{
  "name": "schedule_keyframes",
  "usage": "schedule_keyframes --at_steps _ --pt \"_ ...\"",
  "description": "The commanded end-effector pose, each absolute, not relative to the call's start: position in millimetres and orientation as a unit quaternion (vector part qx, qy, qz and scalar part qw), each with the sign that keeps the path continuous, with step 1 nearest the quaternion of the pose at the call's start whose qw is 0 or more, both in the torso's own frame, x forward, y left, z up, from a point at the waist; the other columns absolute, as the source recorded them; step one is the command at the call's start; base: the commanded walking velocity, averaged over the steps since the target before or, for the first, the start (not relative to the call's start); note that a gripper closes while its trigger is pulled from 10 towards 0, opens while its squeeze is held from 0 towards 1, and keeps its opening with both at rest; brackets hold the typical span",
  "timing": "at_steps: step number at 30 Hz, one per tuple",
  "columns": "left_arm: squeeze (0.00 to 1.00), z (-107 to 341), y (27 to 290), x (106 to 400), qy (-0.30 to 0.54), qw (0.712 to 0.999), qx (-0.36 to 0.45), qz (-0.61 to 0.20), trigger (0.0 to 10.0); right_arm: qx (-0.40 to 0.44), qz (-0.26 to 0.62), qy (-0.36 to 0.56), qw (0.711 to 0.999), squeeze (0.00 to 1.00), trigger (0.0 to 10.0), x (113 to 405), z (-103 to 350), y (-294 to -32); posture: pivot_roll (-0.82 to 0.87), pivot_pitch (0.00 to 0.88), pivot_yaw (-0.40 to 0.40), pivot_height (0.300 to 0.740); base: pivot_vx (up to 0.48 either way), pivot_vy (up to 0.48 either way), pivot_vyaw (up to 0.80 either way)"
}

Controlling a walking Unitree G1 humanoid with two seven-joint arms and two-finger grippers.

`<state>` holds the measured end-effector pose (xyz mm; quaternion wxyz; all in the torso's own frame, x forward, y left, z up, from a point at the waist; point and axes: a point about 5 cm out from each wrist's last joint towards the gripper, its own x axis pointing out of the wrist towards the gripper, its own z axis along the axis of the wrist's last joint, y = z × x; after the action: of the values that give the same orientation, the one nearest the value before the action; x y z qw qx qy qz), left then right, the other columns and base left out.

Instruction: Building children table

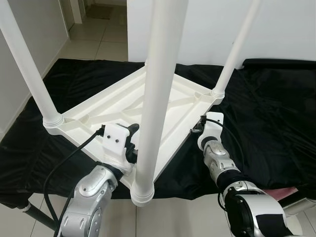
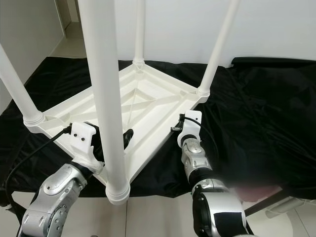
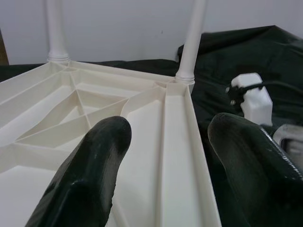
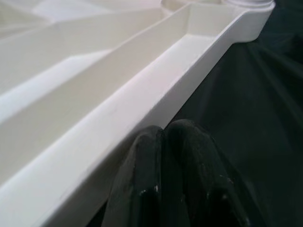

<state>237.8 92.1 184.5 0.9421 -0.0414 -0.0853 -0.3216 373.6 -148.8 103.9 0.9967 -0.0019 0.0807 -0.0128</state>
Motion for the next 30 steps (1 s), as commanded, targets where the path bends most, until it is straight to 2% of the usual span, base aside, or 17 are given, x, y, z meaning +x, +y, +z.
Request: schedule_keyframes --at_steps 1,7,8,17,19,20,21,24,30 --pt "0.00 187.6 81.0 234.7 -0.095 0.925 -0.046 -0.365 10.0 -0.016 0.006 0.089 0.996 0.00 10.0 374.3 102.4 -145.3 0.11 0.010 -0.050 0.740 0.000 0.000 0.00" --pt "0.00 187.9 77.5 233.6 -0.092 0.921 -0.056 -0.374 10.0 -0.009 0.051 0.085 0.995 0.00 10.0 375.7 104.3 -133.1 0.10 0.011 -0.046 0.740 0.000 0.000 0.00" --pt "0.00 190.5 74.1 231.6 -0.091 0.916 -0.068 -0.384 10.0 0.004 0.084 0.075 0.994 0.00 10.0 376.7 108.0 -124.2 0.10 0.012 -0.042 0.740 0.000 0.000 0.00" --pt "0.00 184.9 71.9 230.5 -0.077 0.915 -0.059 -0.391 10.0 0.015 0.087 0.057 0.994 0.00 10.0 378.0 112.8 -122.4 0.10 0.013 -0.036 0.740 0.000 0.000 0.00" --pt "0.00 182.4 72.2 230.7 -0.073 0.916 -0.051 -0.391 10.0 0.018 0.072 0.051 0.996 0.00 10.0 376.6 111.1 -127.4 0.11 0.016 -0.043 0.740 0.000 0.000 0.00" --pt "0.00 179.7 75.0 233.8 -0.072 0.920 -0.027 -0.385 10.0 0.016 0.034 0.033 0.999 0.00 10.0 372.1 107.5 -141.9 0.11 0.023 -0.043 0.740 0.000 0.000 0.00" --pt "0.00 179.7 75.0 233.8 -0.072 0.920 -0.027 -0.385 10.0 0.016 0.034 0.033 0.999 0.00 10.0 372.1 107.5 -141.9 0.11 0.023 -0.043 0.740 0.000 0.000 0.00" --pt "0.00 175.8 81.3 238.4 -0.073 0.921 0.006 -0.382 10.0 0.024 -0.032 -0.021 0.999 0.00 10.0 360.8 105.5 -169.1 0.10 0.028 -0.041 0.740 0.000 0.000 0.00" --pt "0.00 171.3 80.5 237.1 -0.063 0.909 0.043 -0.410 10.0 0.048 -0.036 -0.055 0.997 0.00 10.0 350.6 105.3 -181.6 0.09 0.029 -0.031 0.740 0.000 0.000 0.00"
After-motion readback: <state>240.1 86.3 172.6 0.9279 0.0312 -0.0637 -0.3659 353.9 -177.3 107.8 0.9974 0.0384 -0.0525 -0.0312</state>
